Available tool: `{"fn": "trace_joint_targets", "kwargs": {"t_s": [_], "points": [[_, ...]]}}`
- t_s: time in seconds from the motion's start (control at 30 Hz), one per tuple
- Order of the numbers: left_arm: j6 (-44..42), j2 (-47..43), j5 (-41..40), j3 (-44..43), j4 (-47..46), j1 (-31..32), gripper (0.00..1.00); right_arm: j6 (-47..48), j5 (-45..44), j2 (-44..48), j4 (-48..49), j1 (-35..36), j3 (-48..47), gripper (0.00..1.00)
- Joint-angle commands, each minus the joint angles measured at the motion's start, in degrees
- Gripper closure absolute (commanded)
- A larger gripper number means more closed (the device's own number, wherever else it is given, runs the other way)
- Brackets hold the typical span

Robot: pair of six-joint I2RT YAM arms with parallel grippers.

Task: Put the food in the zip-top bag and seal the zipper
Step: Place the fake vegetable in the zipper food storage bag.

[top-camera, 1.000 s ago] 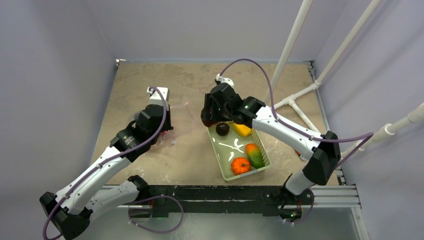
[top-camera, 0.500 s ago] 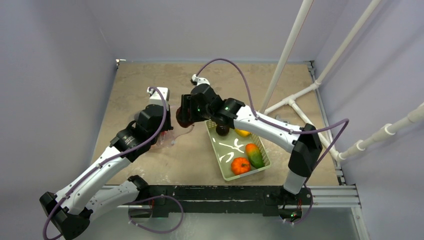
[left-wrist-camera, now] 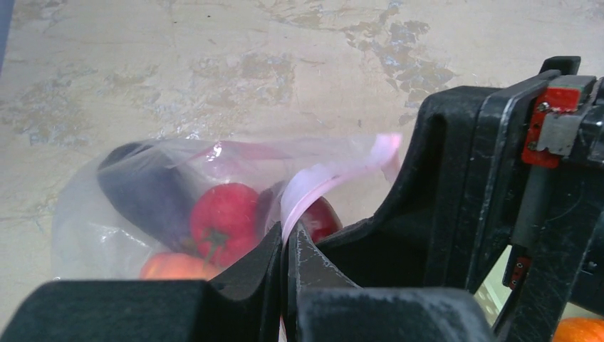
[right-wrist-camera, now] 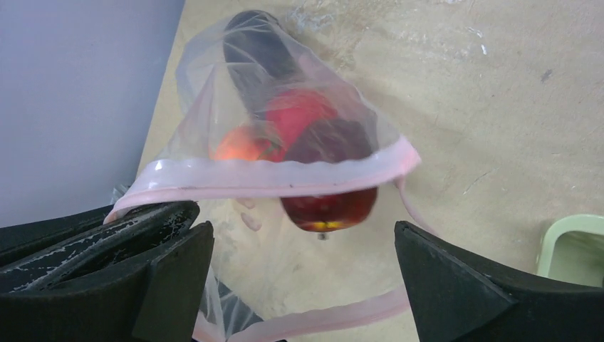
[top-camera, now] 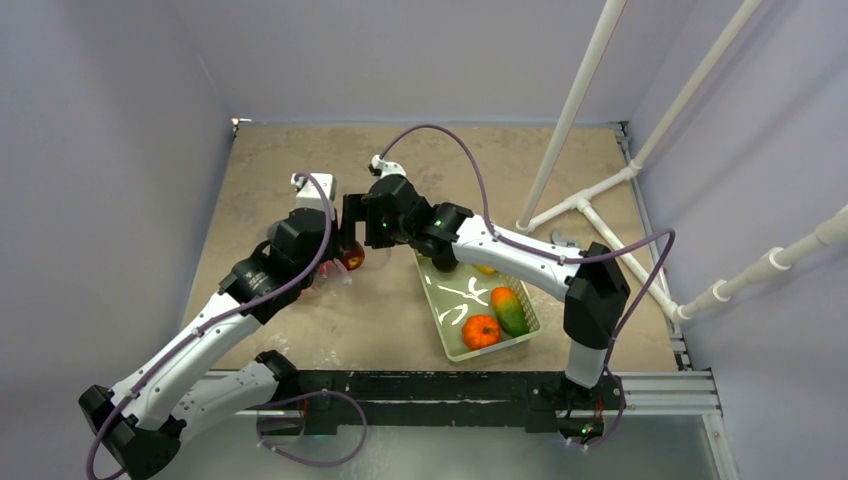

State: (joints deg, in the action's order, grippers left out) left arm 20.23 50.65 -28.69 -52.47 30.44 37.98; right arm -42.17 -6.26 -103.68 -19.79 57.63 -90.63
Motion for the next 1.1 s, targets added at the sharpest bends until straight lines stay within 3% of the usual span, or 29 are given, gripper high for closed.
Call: {"fn": "trace_joint_targets", "kwargs": {"t_s": [0.0, 1.07], "points": [[-0.1, -0.5, 0.7, 0.3, -2.3, 0.0, 1.00, -1.2, -0.4, 2.1, 4.0, 0.2, -1.1, 0.01], [0.2, 0.0, 0.8, 0.3, -2.1, 0.0, 1.00, -10.8, -19.8, 21.6, -21.7, -1.3, 11.6, 0.01]]}}
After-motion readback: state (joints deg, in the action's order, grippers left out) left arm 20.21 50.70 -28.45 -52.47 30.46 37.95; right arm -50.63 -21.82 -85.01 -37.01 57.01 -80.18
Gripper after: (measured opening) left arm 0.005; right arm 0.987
